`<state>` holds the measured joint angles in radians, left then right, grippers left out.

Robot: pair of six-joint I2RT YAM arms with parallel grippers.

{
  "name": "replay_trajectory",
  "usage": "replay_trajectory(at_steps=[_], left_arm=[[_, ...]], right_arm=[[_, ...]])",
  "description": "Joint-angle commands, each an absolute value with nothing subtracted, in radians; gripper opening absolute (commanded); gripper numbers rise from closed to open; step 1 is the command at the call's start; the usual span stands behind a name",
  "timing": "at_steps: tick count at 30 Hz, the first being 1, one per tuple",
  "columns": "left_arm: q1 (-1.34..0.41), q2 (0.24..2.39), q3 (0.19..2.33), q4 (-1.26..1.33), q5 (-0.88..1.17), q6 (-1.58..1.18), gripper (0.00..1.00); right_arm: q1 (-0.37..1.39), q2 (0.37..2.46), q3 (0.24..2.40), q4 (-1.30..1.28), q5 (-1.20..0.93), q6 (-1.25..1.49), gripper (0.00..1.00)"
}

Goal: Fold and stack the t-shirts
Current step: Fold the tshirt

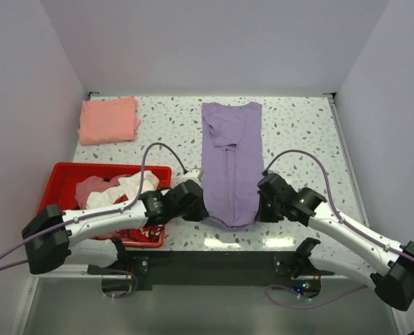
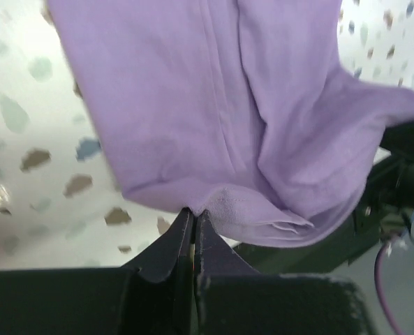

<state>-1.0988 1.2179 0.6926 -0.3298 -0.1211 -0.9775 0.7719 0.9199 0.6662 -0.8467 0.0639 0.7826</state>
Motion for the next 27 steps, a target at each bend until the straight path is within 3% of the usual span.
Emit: replay_trajectory(at_steps=[1, 10, 27], left_arm=[[-1.004, 1.255, 0.775, -0.279, -0.157, -0.858, 0.00], [-0.873, 1.394, 0.936, -0.227, -0.154, -0.736, 0.00], [-0.678, 1.618, 1.158, -0.195, -0.069, -0.611, 0.00]], right_arm=[[0.750, 0.959, 0.767, -0.789, 0.241, 0.721, 0.00], [0.554, 1.116, 0.890, -0.606, 0.184, 0.574, 0.00], [0.420, 1.417, 1.078, -0.463, 0.115, 0.489, 0.00]])
